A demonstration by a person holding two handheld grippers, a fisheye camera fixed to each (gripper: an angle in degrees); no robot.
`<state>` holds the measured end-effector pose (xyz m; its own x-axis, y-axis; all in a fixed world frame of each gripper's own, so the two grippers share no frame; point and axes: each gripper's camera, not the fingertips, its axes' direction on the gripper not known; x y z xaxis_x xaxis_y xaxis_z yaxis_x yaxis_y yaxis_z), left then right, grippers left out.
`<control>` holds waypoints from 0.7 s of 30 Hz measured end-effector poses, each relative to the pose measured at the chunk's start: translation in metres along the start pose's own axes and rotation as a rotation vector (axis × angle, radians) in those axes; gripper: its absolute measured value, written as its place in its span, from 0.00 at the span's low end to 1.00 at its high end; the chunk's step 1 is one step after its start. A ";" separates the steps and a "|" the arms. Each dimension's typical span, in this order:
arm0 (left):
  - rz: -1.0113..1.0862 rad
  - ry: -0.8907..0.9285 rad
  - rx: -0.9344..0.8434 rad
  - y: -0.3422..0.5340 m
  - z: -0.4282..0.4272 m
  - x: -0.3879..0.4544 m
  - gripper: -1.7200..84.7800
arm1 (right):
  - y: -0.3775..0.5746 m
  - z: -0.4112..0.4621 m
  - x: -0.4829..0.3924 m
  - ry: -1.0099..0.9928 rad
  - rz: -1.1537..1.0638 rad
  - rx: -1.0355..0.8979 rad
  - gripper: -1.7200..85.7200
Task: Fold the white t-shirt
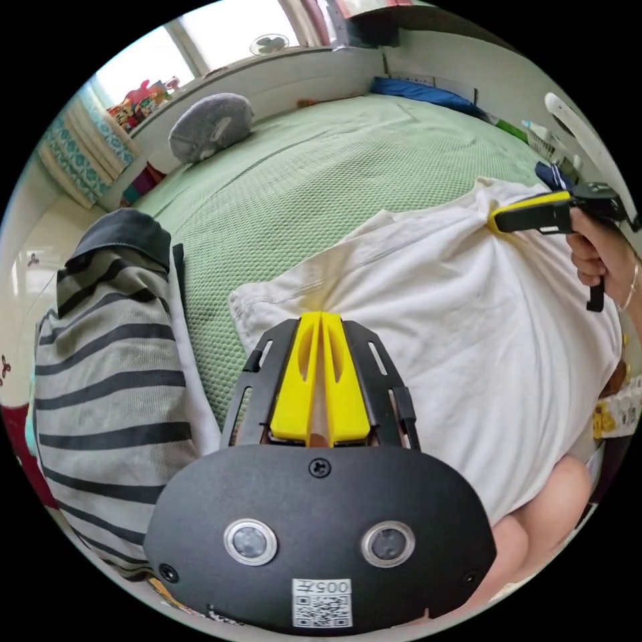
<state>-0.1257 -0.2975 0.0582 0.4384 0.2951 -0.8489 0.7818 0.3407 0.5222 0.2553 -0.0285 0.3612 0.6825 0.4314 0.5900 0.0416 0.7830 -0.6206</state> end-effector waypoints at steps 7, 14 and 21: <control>-0.110 0.158 -0.085 -0.013 0.002 0.002 0.01 | 0.097 -0.065 0.009 0.114 -0.008 0.141 0.00; 0.048 0.316 -0.008 0.001 -0.071 0.080 0.02 | 0.226 -0.104 0.088 0.204 0.194 0.115 0.00; 0.256 0.584 0.072 0.013 -0.138 0.212 0.10 | 0.309 -0.138 0.151 0.235 0.342 0.112 0.01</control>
<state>-0.0839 -0.1076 -0.1040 0.3173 0.8038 -0.5032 0.7213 0.1400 0.6784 0.4716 0.2168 0.1872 0.7914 0.5709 0.2186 -0.2863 0.6620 -0.6926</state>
